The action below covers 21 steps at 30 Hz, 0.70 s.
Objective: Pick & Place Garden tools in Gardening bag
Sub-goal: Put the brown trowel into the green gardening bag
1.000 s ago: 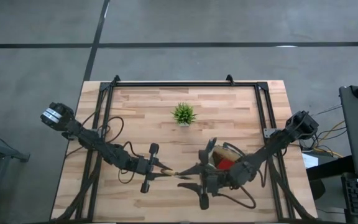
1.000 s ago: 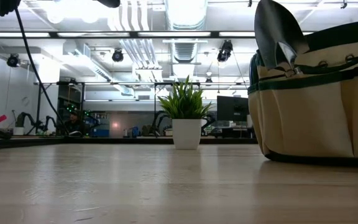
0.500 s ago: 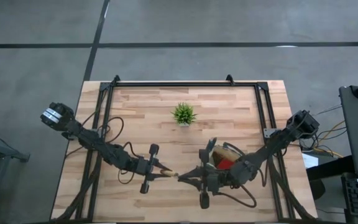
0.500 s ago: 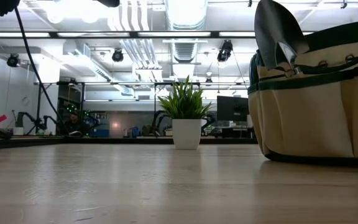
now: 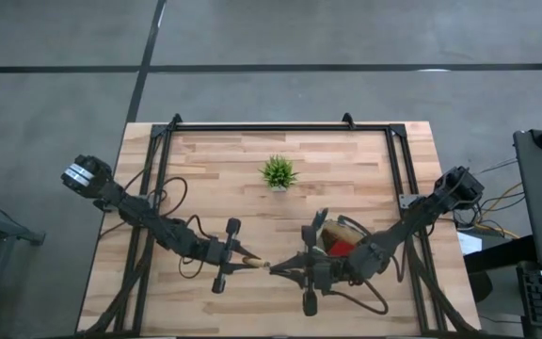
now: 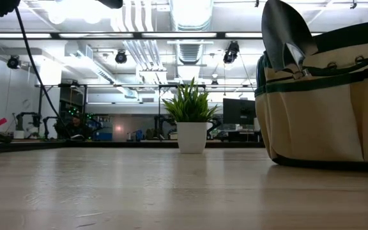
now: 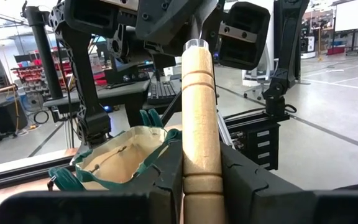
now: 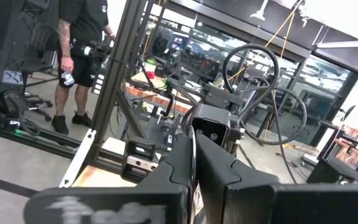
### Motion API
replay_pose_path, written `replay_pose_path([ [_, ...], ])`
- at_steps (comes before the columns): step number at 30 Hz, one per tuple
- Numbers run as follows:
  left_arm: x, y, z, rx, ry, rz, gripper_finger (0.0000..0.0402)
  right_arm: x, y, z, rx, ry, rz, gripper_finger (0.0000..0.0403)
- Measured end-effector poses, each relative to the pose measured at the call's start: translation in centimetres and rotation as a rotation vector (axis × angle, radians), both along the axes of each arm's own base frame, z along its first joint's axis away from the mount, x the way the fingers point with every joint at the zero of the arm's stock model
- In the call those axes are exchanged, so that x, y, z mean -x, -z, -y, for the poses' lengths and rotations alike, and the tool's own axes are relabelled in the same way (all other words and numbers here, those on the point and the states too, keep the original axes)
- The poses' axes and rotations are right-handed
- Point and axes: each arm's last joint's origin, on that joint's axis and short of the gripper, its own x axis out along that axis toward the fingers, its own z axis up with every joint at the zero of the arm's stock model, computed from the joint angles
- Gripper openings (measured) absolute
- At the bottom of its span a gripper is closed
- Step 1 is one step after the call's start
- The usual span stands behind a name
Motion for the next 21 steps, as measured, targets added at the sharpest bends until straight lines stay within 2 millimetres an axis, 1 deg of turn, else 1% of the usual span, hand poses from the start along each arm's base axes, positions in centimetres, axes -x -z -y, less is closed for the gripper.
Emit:
replay_pose_path([
  [16, -0.01, -0.04, -0.01, 0.017, 0.001, 0.000, 0.0085, 0.47, -0.44, 0.41, -0.024, 0.020, -0.036, 0.0008],
  [18, -0.01, -0.03, -0.01, 0.016, 0.002, -0.001, 0.0092, 0.41, -0.40, 0.57, -0.030, 0.025, -0.045, 0.0008],
  [21, -0.01, -0.12, 0.01, 0.025, 0.006, 0.004, 0.0115, 0.29, -0.21, 0.76, -0.035, 0.032, -0.062, 0.0008],
])
